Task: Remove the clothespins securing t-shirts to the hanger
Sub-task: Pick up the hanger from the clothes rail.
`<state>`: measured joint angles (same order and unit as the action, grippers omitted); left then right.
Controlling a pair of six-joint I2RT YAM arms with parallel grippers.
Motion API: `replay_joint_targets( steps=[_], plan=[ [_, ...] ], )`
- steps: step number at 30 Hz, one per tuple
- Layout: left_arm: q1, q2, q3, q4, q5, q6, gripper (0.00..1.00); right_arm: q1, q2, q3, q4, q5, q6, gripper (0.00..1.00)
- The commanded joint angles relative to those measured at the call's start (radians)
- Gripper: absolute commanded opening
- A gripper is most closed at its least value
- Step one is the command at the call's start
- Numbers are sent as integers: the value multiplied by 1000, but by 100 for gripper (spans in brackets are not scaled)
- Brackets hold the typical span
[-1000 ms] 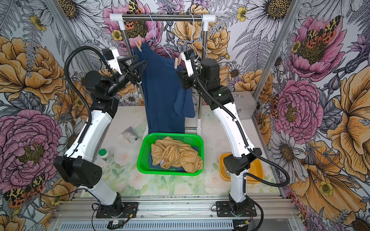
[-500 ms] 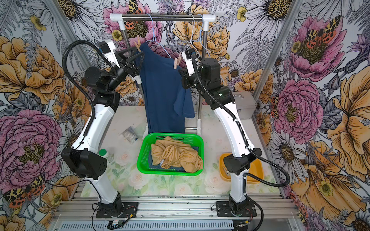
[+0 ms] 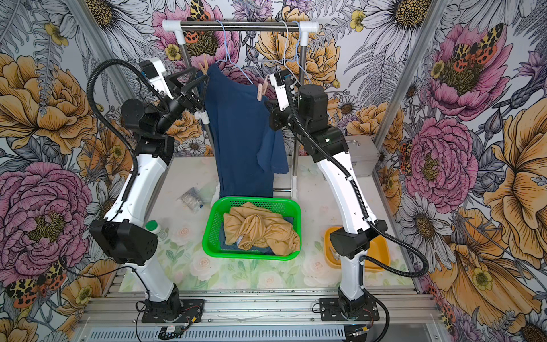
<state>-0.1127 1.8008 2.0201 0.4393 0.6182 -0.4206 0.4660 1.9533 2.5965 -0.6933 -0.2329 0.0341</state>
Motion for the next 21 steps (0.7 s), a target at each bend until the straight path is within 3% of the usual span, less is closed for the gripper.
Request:
replay_joint_targets(
  steps=[1, 21],
  plan=[
    [16, -38, -38, 11, -13, -4, 76, 12, 0, 43, 44, -11, 19, 0],
    [45, -150, -196, -1, -15, 22, 76, 14, -57, 42, 186, -5, 49, 0]
  ],
)
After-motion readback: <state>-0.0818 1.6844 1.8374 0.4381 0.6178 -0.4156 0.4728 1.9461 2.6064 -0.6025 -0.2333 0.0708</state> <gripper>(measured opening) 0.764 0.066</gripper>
